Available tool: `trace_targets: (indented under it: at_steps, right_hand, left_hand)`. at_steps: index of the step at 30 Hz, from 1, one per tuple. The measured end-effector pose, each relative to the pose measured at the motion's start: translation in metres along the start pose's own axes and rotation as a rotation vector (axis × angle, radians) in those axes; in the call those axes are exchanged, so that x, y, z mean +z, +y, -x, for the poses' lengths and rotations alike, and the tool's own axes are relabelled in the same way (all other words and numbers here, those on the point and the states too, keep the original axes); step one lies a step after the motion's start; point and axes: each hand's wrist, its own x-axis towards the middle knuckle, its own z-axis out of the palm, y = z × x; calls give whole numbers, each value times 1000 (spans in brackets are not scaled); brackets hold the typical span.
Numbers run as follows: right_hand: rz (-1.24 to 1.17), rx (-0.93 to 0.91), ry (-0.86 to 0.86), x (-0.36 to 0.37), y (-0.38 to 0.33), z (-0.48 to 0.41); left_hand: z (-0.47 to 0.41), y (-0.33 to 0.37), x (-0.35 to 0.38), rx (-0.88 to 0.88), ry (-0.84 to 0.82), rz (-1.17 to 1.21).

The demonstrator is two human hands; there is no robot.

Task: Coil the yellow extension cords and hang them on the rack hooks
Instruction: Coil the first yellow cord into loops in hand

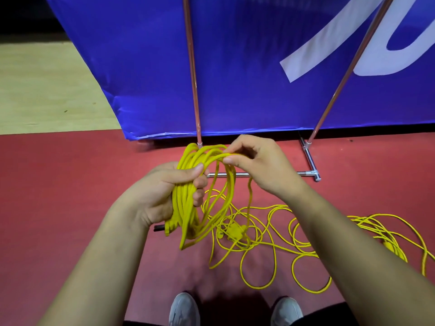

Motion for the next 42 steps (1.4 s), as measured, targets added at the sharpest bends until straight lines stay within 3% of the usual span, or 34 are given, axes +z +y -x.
trace_targets:
  at_steps: [8, 14, 18, 22, 25, 28, 33, 37, 42]
  right_hand:
    - [46, 304, -270, -5, 61, 3]
    - [-7, 269, -35, 2, 67, -3]
    - [71, 198, 75, 0, 76, -7]
    - [245, 263, -117, 1, 107, 4]
    - [285, 489, -307, -2, 145, 25]
    - [236, 600, -293, -6, 161, 37]
    - [-195, 602, -342, 26, 141, 28]
    - [-44, 623, -499, 44, 149, 40]
    - [68, 708, -419, 25, 195, 64]
  left_hand:
    - [-3, 3, 0, 94, 98, 151]
    - [-2, 0, 0, -37, 31, 36]
    - [-4, -2, 4, 37, -46, 65]
    - [-5, 4, 4, 178, -2, 163]
    - [0, 12, 1, 283, 12, 227]
    - [4, 17, -3, 315, 27, 250]
    - [7, 17, -5, 284, -24, 147]
    - [9, 16, -3, 305, -91, 157]
    - [11, 17, -11, 358, 28, 193]
